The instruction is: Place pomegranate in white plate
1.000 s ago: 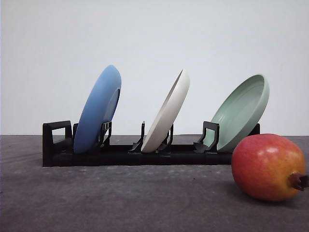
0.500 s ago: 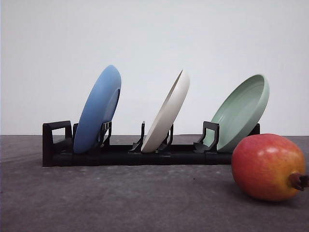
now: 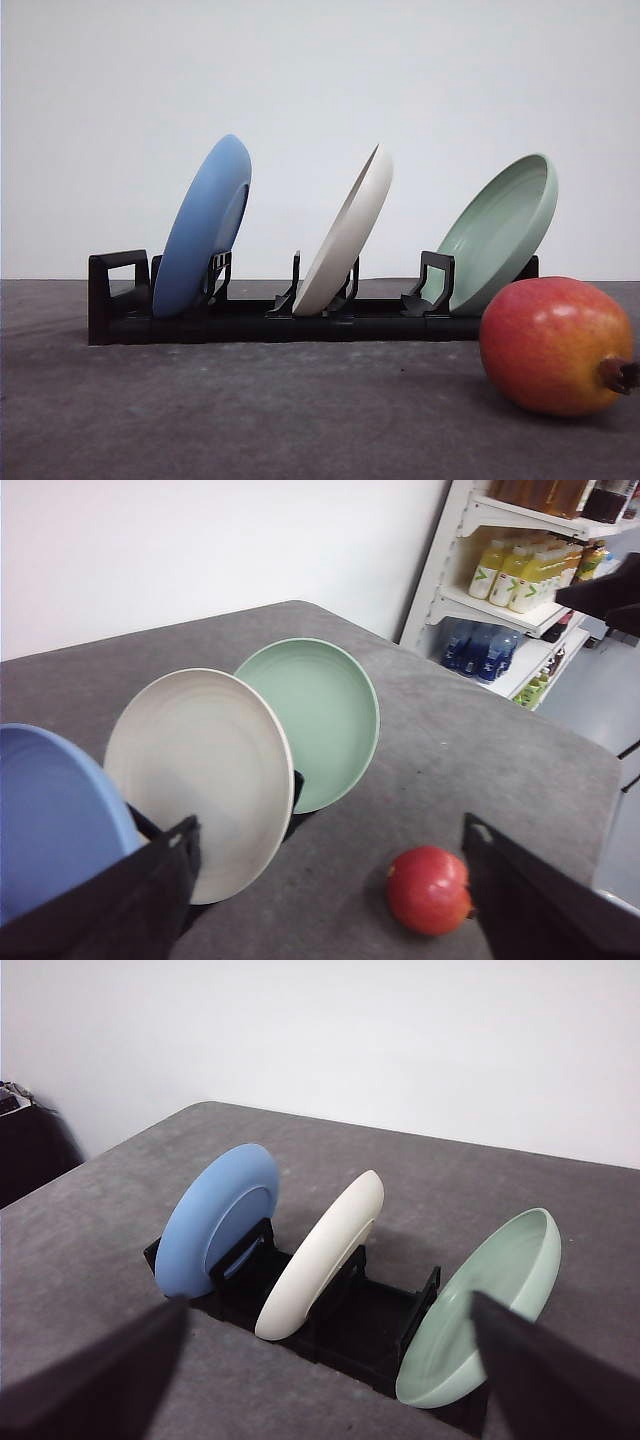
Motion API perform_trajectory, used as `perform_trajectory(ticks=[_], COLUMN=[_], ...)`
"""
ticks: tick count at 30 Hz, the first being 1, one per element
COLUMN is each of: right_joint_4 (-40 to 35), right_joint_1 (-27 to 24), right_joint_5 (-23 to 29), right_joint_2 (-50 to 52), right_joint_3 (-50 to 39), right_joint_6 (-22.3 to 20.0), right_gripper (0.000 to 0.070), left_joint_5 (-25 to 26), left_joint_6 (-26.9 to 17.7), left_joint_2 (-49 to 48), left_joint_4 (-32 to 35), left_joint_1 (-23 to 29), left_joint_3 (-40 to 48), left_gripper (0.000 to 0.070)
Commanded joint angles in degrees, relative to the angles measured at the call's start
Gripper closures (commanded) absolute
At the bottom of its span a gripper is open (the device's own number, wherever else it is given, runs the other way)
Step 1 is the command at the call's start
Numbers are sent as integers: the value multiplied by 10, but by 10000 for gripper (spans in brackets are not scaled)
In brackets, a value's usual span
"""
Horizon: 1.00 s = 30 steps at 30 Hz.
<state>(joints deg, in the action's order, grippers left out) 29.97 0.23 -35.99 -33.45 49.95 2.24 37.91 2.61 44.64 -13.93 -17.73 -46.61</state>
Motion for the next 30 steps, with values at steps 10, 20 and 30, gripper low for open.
perform_trajectory(ticks=[10,20,30], right_joint_4=[14,18,18], right_joint_1=[1,5,8], right_joint_5=[-3,-2,-4], right_joint_2=[-3,-5,-5], right_joint_3=[10,10,10], right_joint_6=[78,78,83], right_gripper=[29,29,29], left_joint_5=[-92,-195,-270], left_joint_6=[66,36,12], left_joint_2=[167,478,636], left_joint_4=[-9,-160,-183], left_joint_1=[-99,-198,-231], left_joint_3=[-101,-391,-501], left_gripper=[144,144,144])
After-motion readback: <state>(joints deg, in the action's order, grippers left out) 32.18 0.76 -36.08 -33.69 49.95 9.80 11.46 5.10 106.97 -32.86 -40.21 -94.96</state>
